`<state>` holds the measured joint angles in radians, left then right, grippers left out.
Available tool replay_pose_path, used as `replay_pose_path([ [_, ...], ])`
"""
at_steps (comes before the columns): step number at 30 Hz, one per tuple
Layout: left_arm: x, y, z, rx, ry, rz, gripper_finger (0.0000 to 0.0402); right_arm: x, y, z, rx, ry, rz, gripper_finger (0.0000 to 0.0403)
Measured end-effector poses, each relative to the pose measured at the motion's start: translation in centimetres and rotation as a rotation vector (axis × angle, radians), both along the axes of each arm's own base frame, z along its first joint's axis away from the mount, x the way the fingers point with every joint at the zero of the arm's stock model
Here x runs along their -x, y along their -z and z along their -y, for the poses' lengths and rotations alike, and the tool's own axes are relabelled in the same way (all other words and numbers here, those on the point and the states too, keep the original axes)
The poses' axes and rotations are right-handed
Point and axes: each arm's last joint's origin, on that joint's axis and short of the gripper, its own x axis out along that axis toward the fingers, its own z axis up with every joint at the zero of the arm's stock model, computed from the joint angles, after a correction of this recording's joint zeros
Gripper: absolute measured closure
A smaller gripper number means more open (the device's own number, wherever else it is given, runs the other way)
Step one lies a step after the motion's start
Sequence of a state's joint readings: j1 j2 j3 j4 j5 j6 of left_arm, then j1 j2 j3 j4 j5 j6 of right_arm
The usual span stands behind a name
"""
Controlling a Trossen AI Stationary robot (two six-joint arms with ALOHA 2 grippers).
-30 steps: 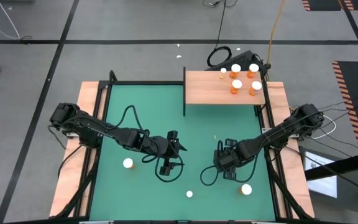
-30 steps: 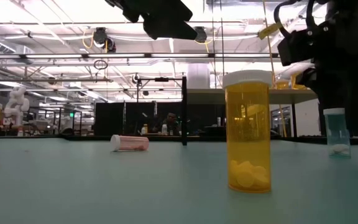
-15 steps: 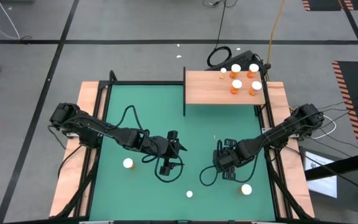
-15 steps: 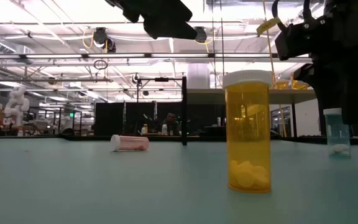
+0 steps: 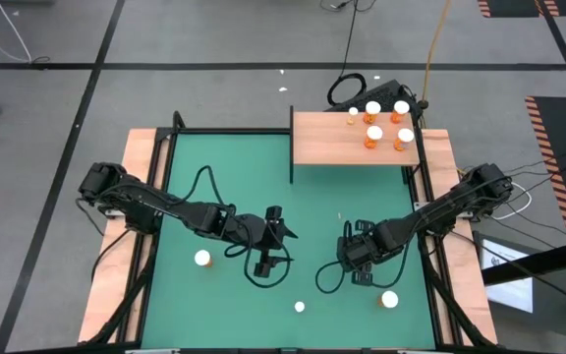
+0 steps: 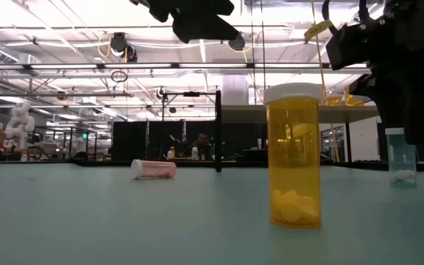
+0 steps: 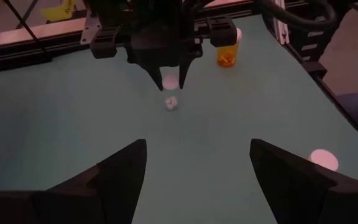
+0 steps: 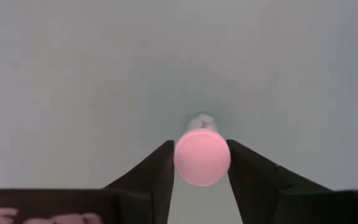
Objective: Pick and place medicine bottles onto shelf by color
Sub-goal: Put the blue pill bottle on the shelf
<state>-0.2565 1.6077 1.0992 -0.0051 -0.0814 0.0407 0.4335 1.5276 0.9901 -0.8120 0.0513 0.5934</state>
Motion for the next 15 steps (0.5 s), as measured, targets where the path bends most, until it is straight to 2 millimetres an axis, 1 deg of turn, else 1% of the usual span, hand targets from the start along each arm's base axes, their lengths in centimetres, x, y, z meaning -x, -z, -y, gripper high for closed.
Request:
replay_pose_path([
  [4,0.0,0.0,0.0,0.0,0.0,0.001,0.0117,0.0,0.0,0.0,0.0,0.0,0.0,0.028],
  [10,0.0,0.1,0.0,-0.006,0.002,-0.009,0.0117,0.1,-0.1,0.0,-0.013,-0.013,-0.005,0.0283],
  [12,0.1,0.1,0.0,-0.011,0.004,-0.015,0.0117,0.1,-0.5,0.0,-0.03,-0.02,-0.001,0.0283],
  [15,0.1,0.2,0.0,-0.028,0.013,-0.019,0.0117,0.0,-1.8,0.2,-0.039,-0.028,0.032,0.0283],
])
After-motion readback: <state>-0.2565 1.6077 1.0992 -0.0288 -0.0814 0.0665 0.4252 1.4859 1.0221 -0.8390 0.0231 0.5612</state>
